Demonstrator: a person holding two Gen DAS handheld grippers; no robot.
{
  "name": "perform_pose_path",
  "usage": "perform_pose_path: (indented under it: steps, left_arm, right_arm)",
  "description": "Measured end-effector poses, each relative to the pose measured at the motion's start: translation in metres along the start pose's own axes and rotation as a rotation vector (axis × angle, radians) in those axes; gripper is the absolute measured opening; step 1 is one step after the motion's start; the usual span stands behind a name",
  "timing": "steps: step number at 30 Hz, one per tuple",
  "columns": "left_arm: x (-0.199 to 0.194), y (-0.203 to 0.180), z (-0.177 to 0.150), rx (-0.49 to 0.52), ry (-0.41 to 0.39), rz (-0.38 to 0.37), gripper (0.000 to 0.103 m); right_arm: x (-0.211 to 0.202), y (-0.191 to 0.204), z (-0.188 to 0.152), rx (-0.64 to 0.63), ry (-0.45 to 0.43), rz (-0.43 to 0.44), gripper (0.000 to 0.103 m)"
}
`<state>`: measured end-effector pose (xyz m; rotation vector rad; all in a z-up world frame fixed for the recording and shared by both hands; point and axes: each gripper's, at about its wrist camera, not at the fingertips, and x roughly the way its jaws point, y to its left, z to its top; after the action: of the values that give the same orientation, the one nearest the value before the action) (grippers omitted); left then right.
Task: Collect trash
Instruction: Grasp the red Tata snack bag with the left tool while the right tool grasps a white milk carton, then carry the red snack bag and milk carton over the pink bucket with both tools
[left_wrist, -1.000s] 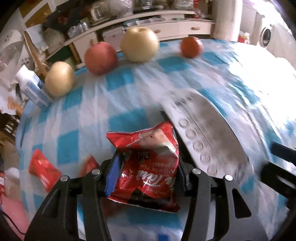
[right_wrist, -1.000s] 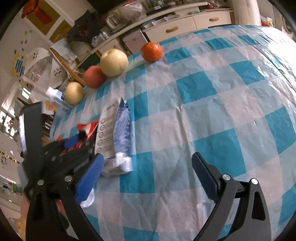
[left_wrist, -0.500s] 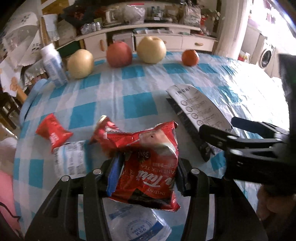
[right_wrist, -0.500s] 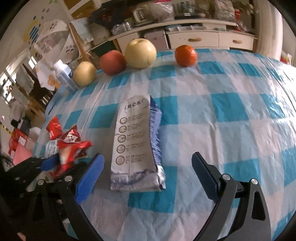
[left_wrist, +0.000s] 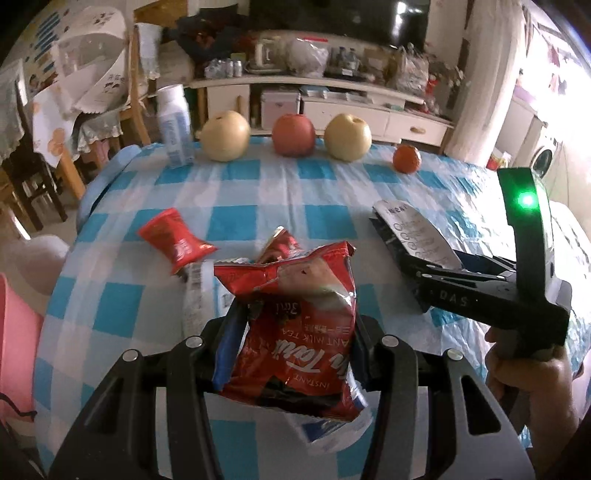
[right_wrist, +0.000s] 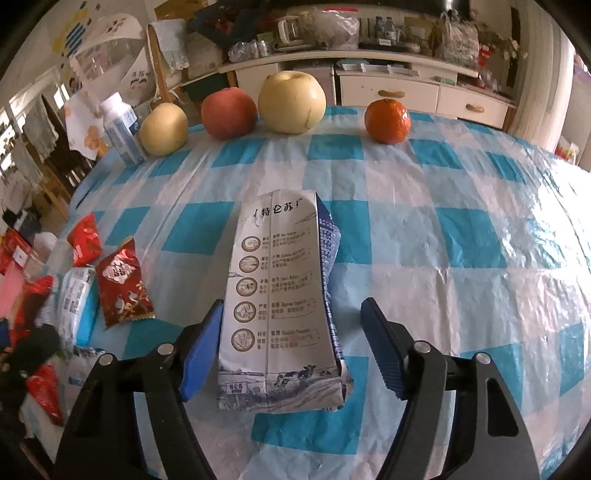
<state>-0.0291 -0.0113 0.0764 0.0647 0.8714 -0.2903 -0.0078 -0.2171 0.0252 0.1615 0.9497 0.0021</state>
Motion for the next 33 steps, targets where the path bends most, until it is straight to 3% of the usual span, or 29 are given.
perform_pose_path:
  steps: [9,12,14,18,33]
  left_arm:
    - [-0.007,0.033,-0.009,-0.027,-0.029,0.01,0.051]
    - [-0.009,0.044,-0.009,-0.038,-0.041,0.011,0.051]
    - [-0.011,0.052,-0.009,-0.05,-0.044,0.011,0.051]
    - [-0.014,0.069,-0.012,-0.078,-0.049,0.012,0.051]
    - [-0.031,0.119,-0.021,-0.125,-0.065,0.019,0.052]
  right_arm:
    - [0.007,0.007,0.001,-0.041,-0.01,-0.059,0.075]
    - [0.008,0.008,0.001,-0.042,-0.016,-0.077,0.069]
    - [0.007,0.008,0.002,-0.035,-0.021,-0.09,0.06]
    - [0.007,0.009,0.002,-0.03,-0.027,-0.095,0.057]
    - [-0.024,0.031,0.001,-0.008,-0.115,0.01,0.056]
